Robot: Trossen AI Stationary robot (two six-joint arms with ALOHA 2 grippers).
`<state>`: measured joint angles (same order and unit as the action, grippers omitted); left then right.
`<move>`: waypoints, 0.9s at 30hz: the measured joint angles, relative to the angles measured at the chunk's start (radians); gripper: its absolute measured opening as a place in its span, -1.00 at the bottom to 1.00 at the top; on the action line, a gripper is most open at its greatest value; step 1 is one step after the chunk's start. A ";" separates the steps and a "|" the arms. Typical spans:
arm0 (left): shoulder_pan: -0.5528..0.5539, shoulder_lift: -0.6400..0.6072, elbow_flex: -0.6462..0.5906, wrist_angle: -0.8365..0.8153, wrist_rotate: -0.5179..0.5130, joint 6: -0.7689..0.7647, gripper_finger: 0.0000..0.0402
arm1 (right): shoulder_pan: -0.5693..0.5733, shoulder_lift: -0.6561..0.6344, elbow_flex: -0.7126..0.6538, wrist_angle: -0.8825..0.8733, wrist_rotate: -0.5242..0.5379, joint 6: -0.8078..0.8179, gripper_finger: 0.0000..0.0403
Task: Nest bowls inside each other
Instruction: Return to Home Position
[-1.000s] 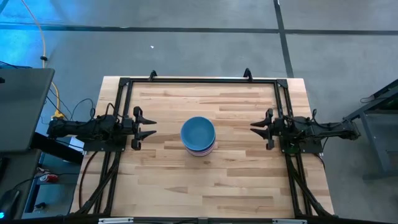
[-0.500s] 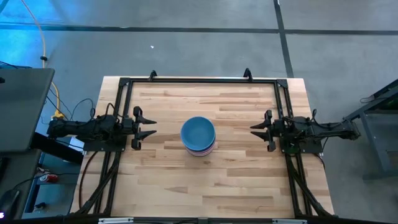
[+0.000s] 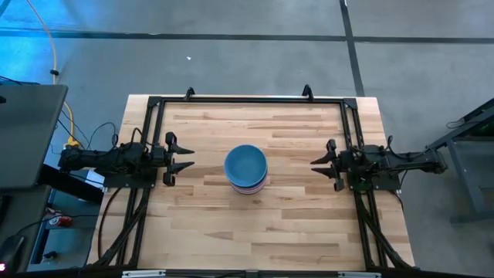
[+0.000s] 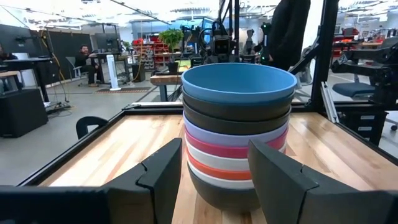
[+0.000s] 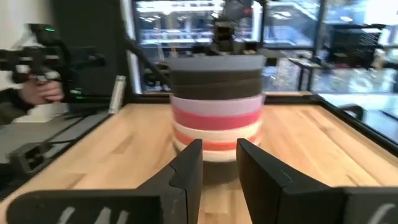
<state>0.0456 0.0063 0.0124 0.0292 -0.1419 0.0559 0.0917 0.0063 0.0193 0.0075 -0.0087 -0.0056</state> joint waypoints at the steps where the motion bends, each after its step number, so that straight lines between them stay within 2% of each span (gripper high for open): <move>1: 0.000 0.000 0.000 0.000 0.000 0.000 -0.14 | 0.000 0.000 0.000 -0.009 0.022 0.006 -0.55; 27: 0.000 0.000 0.000 0.000 0.002 0.000 -0.14 | 0.000 0.000 0.000 -0.016 0.026 -0.002 -0.55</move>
<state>0.0456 0.0063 0.0124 0.0293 -0.1394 0.0555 0.0914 0.0059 0.0193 -0.0082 0.0177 -0.0076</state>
